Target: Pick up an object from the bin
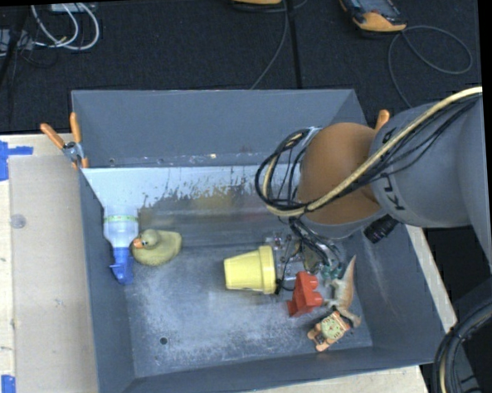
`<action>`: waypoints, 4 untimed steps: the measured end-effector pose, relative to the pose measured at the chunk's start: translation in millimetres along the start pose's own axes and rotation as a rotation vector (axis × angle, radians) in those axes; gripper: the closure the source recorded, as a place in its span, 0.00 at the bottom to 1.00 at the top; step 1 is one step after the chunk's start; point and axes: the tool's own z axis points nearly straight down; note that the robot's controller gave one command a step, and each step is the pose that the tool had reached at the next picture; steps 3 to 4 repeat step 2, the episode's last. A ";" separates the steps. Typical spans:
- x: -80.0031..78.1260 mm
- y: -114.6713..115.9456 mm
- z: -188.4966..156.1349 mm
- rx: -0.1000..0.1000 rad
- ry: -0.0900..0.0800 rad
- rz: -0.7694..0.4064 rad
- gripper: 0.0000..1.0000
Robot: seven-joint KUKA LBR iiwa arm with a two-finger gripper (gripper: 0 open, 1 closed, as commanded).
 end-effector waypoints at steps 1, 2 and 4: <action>-6.6 -3.9 -62.4 0.000 -0.006 0.001 1.00; -7.4 -12.2 -113.3 0.000 -0.009 -0.023 1.00; -7.4 -12.2 -113.3 0.000 -0.009 -0.023 1.00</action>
Offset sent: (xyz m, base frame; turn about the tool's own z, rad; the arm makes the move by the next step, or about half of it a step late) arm 0.0040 -0.0206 0.1265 -0.0448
